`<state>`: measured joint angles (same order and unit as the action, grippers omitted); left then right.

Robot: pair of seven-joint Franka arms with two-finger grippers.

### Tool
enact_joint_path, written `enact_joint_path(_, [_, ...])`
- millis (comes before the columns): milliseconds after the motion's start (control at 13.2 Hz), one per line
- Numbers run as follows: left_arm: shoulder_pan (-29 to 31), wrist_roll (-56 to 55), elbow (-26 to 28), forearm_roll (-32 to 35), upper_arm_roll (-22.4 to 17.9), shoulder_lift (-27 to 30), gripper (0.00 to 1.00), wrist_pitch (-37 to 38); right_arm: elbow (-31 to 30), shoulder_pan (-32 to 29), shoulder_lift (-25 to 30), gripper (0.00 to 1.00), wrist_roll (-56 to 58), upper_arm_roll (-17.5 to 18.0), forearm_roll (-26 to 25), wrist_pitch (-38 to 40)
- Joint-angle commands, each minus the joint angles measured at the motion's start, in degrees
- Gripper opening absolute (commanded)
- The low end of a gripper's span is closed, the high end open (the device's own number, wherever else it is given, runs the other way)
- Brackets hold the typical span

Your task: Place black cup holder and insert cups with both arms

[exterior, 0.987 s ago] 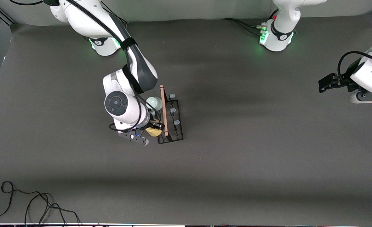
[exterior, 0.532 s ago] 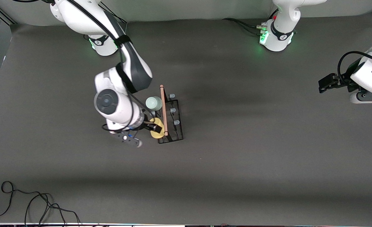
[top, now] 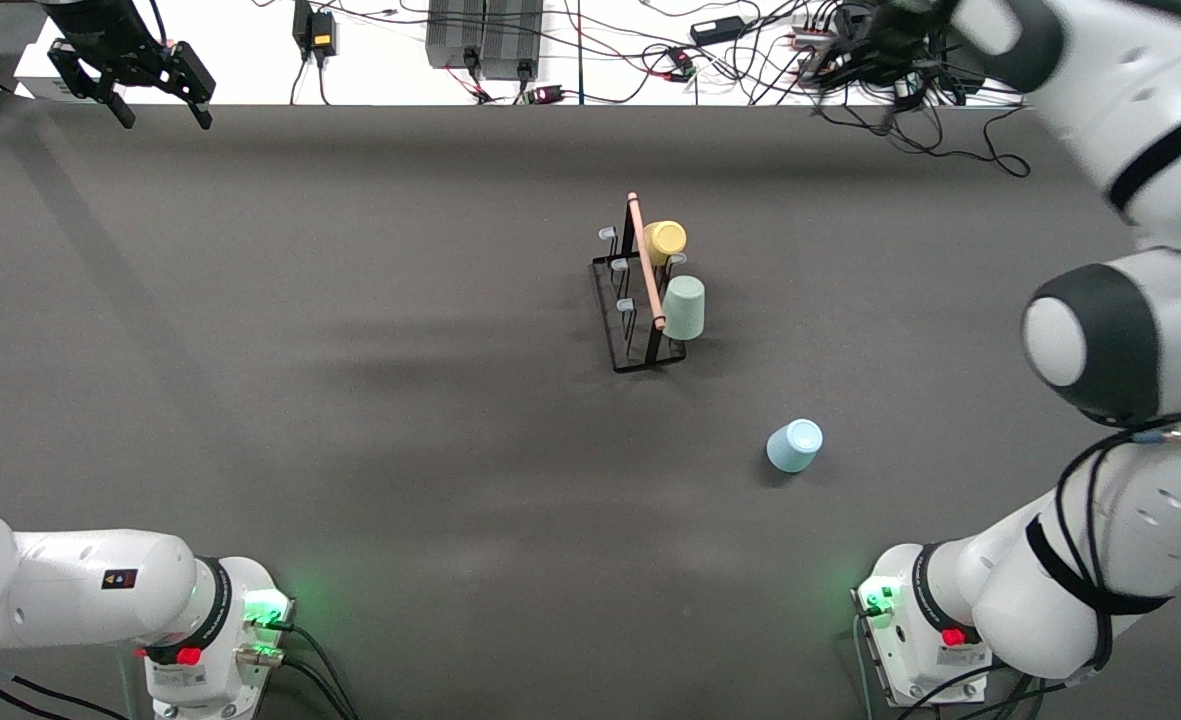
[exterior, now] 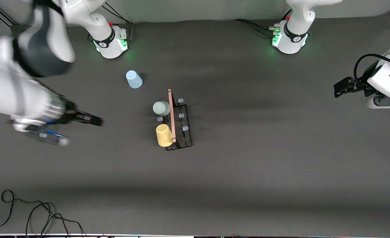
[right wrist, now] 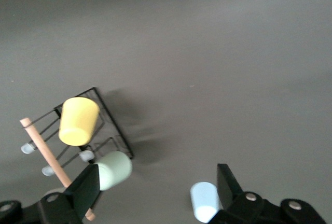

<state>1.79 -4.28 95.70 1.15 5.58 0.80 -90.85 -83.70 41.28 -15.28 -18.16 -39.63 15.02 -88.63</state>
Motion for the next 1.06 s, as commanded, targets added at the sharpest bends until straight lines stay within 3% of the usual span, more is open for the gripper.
enact_joint_path(0, [-0.21, 0.68, 0.63, 0.6, -0.13, 0.52, 1.0, -0.82, -0.68, 0.91, 5.24, 1.0, 5.75, -2.2, -7.61, 3.62])
enact_joint_path(152, [-0.12, 0.68, 0.63, 0.6, -0.13, 0.43, 1.0, -0.82, 0.02, 0.82, 7.54, 1.0, 7.52, -3.43, -10.62, 5.39])
enact_joint_path(987, [-0.12, 0.85, 0.46, 0.43, -0.13, 0.78, 1.0, -0.73, -0.32, 1.35, 6.4, 1.0, 7.97, -4.58, -10.71, 5.31])
